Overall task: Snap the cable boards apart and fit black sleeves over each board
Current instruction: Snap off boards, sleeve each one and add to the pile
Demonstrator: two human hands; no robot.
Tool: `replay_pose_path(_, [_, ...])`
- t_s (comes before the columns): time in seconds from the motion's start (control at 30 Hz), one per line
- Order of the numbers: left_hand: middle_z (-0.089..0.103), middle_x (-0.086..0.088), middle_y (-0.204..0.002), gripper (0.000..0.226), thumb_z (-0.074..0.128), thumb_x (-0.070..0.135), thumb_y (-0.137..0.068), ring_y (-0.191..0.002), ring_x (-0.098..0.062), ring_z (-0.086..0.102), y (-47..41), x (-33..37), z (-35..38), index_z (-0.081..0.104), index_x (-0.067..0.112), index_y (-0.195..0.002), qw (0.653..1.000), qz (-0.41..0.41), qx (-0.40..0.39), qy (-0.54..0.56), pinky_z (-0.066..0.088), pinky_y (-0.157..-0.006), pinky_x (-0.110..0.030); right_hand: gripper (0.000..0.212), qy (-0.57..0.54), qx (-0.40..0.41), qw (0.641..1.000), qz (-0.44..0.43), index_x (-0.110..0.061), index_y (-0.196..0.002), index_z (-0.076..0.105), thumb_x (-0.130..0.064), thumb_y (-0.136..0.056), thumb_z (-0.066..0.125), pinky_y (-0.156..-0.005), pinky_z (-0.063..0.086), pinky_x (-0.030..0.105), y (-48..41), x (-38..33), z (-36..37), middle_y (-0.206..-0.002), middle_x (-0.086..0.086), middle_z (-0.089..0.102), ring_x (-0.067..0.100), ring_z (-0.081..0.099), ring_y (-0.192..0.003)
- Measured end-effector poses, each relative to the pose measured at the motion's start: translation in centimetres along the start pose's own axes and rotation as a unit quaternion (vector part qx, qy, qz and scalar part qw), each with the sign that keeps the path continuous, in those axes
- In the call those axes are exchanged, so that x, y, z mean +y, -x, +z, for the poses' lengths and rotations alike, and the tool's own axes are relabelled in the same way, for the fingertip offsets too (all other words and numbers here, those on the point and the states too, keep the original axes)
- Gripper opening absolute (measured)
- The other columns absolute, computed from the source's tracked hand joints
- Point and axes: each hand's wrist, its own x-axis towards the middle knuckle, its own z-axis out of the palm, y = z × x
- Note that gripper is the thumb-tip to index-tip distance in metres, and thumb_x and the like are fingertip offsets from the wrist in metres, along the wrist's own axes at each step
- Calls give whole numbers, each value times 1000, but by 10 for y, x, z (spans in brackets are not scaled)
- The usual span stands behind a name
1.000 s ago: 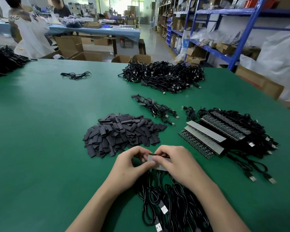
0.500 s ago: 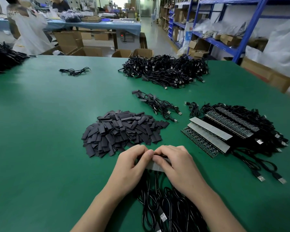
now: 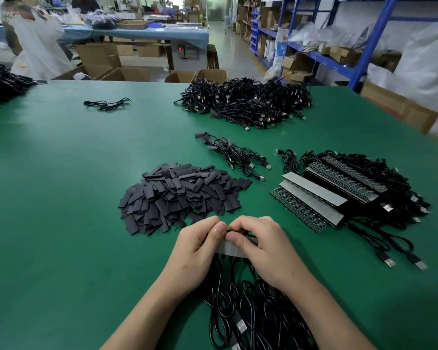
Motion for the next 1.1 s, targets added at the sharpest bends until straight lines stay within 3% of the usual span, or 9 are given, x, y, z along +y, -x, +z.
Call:
replay_pose_path(0.27, [34, 11, -66, 42, 45, 33, -105, -62, -7, 32, 1, 1, 0, 40, 7, -72, 1000, -10, -14, 22, 28, -57, -27, 12, -83, -29, 996, 2, -29, -87, 68, -39, -93, 66, -73, 49, 20, -2, -5, -5, -83, -12, 69, 4, 62, -81])
replay_pose_path(0.4, [34, 10, -67, 43, 45, 33, -105, -62, -8, 33, 1, -1, 1, 41, 6, -72, 999, -16, -21, 20, 29, -57, -28, 10, -117, -60, 991, 23, -28, -87, 67, -32, -96, 68, -73, 53, 26, -2, -3, -7, -79, -12, 66, 2, 62, -76])
replay_pose_path(0.53, [36, 12, -63, 38, 49, 36, -104, -60, -4, 36, 0, -1, -1, 41, 26, -68, 998, 27, 3, -54, 29, -57, -21, 11, -100, -70, 992, 27, -28, -86, 68, -28, -97, 68, -73, 48, 19, -3, -1, -6, -79, -15, 67, 0, 61, -78])
replay_pose_path(0.73, [45, 7, -68, 36, 50, 42, -102, -66, -15, 48, -1, -6, -6, 46, 26, -70, 990, 52, 16, -129, 41, -58, -36, 8, -79, -60, 995, 18, -35, -87, 66, -38, -94, 64, -72, 51, 25, -3, -1, -6, -80, -17, 67, 3, 63, -78])
replay_pose_path(0.8, [48, 9, -68, 33, 50, 43, -102, -66, -15, 50, -1, -6, -5, 48, 30, -72, 990, 48, 26, -128, 41, -58, -35, 8, -77, -56, 995, 15, -37, -89, 65, -42, -94, 61, -73, 51, 26, -2, -1, -5, -82, -17, 67, 5, 64, -80])
replay_pose_path(1.1, [35, 9, -62, 43, 50, 41, -103, -59, -6, 35, 0, -4, -2, 40, 18, -68, 997, 1, 16, -74, 29, -54, -28, 30, -58, -37, 998, 13, -32, -95, 70, -58, -88, 56, -80, 54, 32, -3, 4, -4, -89, -17, 68, 7, 65, -89])
